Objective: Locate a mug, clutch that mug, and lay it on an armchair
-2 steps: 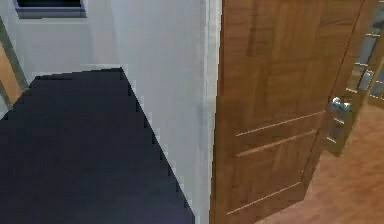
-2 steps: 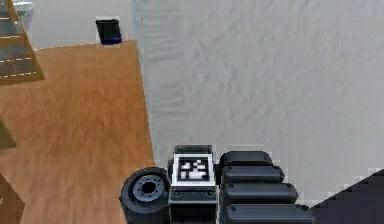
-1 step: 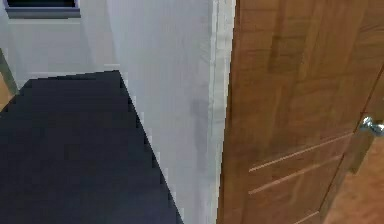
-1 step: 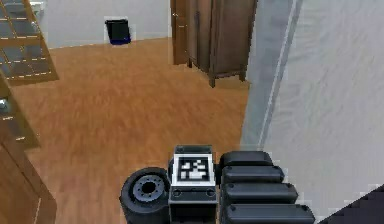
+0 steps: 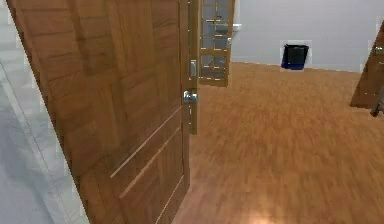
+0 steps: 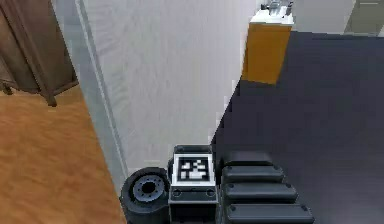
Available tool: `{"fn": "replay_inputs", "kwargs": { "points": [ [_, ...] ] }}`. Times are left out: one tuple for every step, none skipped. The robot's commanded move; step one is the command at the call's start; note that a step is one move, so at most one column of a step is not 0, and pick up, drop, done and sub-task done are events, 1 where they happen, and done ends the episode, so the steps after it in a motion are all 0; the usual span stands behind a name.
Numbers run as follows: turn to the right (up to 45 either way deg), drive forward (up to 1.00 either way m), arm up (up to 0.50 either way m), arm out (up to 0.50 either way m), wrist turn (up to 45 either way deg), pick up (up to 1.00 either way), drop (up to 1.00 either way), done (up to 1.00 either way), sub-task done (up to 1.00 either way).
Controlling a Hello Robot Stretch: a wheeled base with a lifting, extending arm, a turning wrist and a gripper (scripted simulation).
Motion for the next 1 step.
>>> {"fn": "replay_inputs", "kwargs": {
  "points": [
    [18.0,0.00,0.00,0.00,0.0,0.00,0.00,0.00,0.00]
  ]
}}
